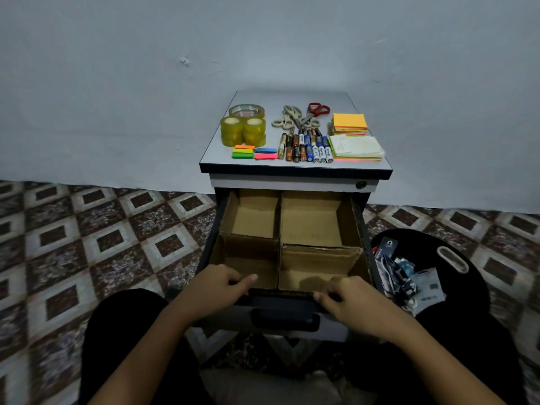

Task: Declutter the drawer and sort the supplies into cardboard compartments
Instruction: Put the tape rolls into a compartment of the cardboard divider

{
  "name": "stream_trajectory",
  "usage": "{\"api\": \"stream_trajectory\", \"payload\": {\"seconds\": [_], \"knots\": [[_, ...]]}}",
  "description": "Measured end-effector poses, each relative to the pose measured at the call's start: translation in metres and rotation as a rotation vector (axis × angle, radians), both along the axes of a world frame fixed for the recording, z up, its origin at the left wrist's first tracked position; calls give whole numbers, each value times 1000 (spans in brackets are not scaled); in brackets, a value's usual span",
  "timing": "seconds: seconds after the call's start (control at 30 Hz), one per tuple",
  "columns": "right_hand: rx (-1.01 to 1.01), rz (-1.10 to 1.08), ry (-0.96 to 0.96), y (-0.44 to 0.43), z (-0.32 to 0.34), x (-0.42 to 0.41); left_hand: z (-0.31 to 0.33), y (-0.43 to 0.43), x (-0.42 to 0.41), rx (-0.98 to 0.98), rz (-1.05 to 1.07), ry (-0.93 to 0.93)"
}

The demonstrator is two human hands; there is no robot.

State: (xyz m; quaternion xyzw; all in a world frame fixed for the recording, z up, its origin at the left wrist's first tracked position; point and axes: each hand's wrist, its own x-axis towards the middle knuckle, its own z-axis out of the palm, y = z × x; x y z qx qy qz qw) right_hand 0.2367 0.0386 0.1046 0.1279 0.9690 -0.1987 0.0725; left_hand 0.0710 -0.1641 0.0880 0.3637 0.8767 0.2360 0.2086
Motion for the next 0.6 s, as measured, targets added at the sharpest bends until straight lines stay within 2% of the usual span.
{"api": "stream_trajectory", "payload": {"seconds": [0.2,0.33,0.43,0.53,0.6], "knots": [[-96,-2,-28,10,5,-14,10,5,-11,-21,-69,-58],[-159,-58,12,16,31,-45,37,20,-31,64,-52,70],[-129,-73,161,21,56,-83,60,37,-58,186,3,161],[-153,-84,306,27,83,-129,82,59,-92,362,151,191],[-146,-94,390,33,99,-165,96,75,-119,414,231,263]]}}
